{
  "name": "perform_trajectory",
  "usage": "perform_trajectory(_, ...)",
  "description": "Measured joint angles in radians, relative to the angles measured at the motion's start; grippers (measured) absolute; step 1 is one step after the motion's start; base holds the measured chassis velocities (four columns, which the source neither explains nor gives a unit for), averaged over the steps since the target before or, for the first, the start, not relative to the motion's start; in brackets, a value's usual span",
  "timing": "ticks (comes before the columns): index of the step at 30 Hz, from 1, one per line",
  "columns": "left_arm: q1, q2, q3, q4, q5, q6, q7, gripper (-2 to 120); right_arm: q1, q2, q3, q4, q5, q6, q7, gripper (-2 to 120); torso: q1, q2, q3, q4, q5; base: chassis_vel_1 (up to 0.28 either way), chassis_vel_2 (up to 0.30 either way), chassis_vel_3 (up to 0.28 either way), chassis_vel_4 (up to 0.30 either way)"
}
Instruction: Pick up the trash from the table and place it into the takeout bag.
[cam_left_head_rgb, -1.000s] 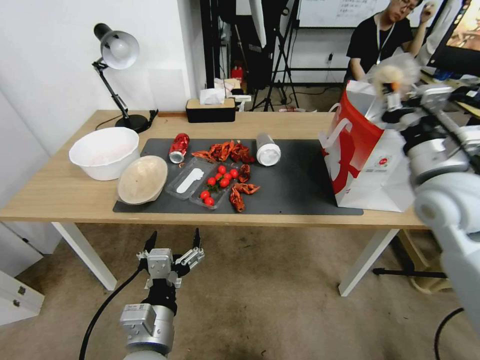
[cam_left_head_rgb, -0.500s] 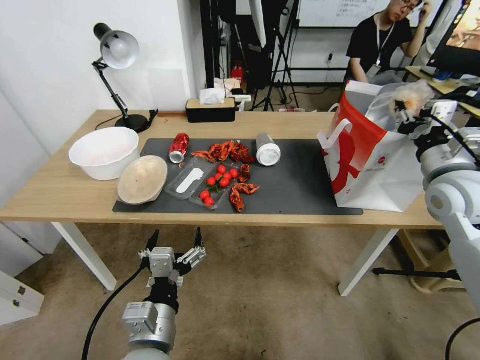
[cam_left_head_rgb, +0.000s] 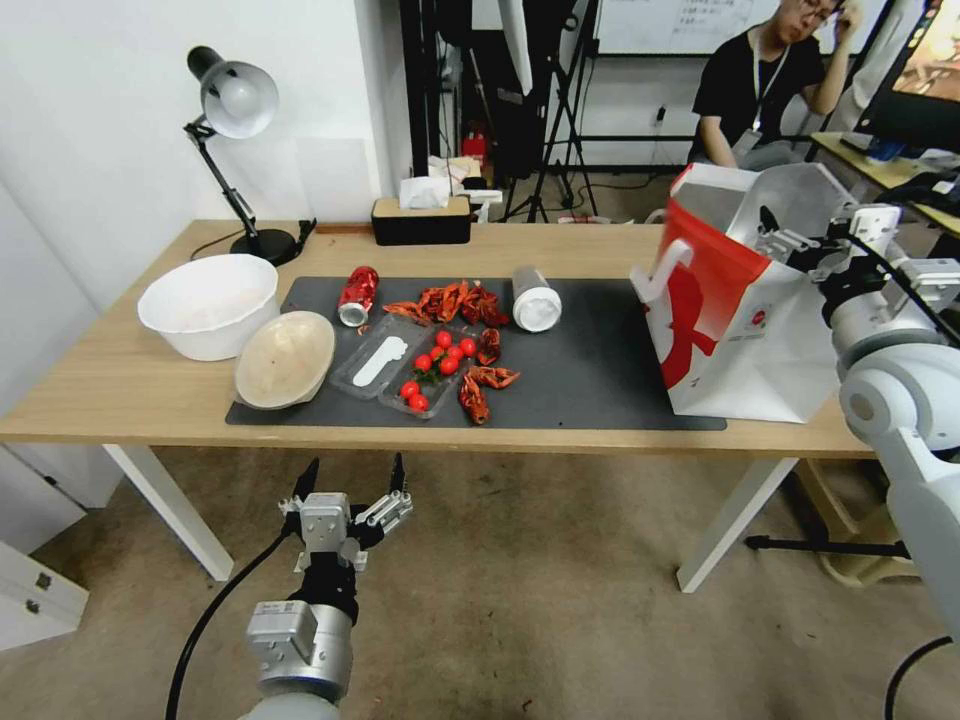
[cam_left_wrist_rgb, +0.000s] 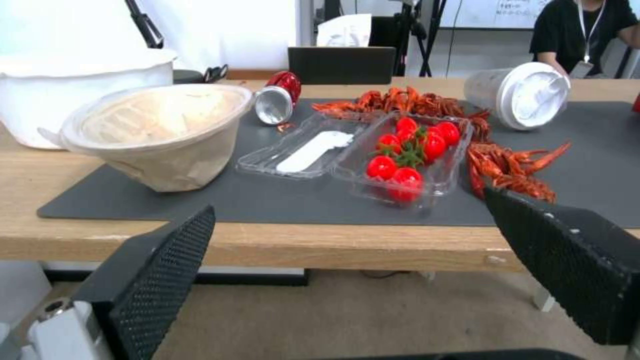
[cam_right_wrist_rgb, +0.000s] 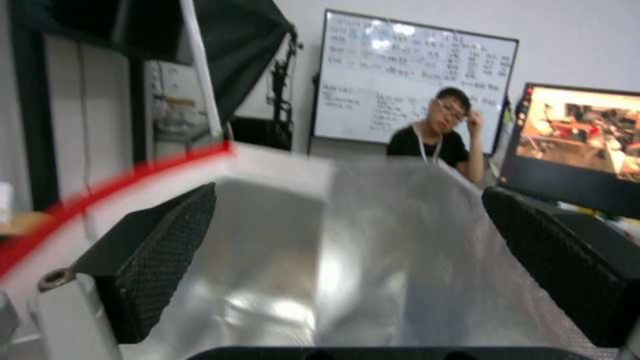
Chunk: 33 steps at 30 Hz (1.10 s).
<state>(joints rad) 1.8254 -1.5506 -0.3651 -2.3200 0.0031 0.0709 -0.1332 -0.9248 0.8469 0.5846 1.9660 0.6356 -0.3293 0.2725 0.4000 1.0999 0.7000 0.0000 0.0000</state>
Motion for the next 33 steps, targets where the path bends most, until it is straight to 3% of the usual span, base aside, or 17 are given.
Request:
perform_trajectory(10,0.009,0.001,-0.003,-0.010,0.000,0.000,0.000,100,-0.052,-0.003,0.042,0.172,0.067,0.042,0.012,100,0.000,0.000,0.000,0.0001,-0.0001,0.000,0.000,0.000,0.000)
perform_trajectory(25,0.009,0.000,-0.004,-0.010,0.000,0.000,0.000,100,-0.144,0.002,0.068,0.277,0.092,0.092,0.012,100,0.000,0.000,0.000,0.0000,0.0001,0.000,0.000,0.000,0.000)
perform_trajectory(31,0.010,-0.001,-0.006,-0.010,0.000,-0.002,0.000,100,-0.275,0.051,0.070,0.345,0.025,0.197,0.010,100,0.000,0.000,0.000,0.0003,-0.0004,0.000,0.000,0.000,0.000)
perform_trajectory(33,0.010,-0.001,-0.008,-0.010,0.000,-0.004,0.000,100,-0.413,0.139,0.055,0.365,-0.100,0.365,-0.003,100,0.000,0.000,0.000,0.0001,0.0002,0.000,0.000,0.000,0.000)
